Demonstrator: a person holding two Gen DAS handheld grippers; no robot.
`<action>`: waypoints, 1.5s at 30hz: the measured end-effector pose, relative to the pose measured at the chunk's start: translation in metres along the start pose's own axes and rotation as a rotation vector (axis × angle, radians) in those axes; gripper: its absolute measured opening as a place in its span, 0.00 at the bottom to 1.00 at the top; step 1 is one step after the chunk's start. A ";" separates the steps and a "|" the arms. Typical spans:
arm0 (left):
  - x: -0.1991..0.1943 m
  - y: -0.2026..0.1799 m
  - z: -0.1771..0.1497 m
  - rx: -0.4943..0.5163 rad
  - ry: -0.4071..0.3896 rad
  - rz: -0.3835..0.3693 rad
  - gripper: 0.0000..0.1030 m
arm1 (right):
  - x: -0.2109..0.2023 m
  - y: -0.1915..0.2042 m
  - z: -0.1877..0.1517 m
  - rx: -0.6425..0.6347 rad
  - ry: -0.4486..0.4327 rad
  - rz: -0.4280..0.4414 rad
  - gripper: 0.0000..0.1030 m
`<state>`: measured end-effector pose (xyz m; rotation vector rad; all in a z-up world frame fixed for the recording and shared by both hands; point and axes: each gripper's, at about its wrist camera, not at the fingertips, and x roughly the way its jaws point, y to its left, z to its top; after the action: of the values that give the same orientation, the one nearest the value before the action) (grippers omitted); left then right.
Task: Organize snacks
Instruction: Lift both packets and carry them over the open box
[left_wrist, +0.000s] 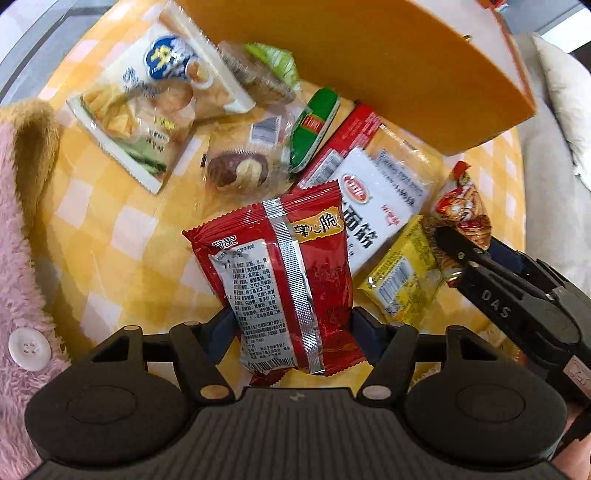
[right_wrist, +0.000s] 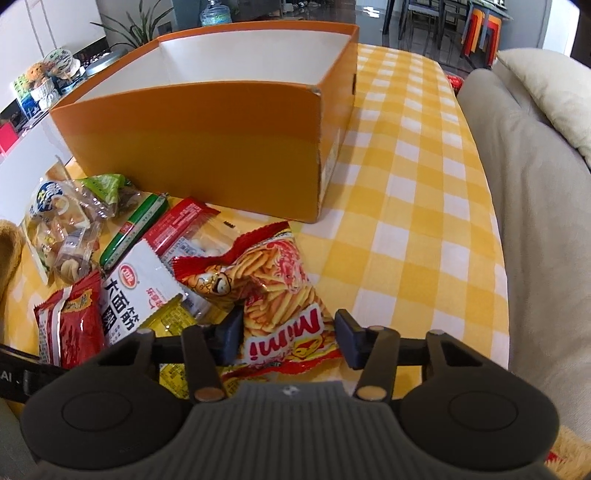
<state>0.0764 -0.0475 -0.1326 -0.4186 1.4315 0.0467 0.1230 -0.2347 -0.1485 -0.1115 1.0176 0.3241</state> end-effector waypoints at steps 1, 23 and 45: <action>-0.004 -0.001 -0.001 0.012 -0.013 -0.006 0.74 | -0.002 0.002 0.000 -0.009 -0.005 -0.003 0.47; -0.120 0.011 0.018 0.258 -0.369 -0.136 0.73 | -0.107 0.047 0.028 0.130 -0.182 -0.039 0.41; -0.165 -0.042 0.147 0.514 -0.512 0.049 0.73 | -0.095 0.072 0.160 0.146 -0.248 -0.006 0.41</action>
<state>0.2023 -0.0060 0.0486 0.0571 0.9004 -0.1628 0.1852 -0.1487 0.0201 0.0566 0.7920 0.2504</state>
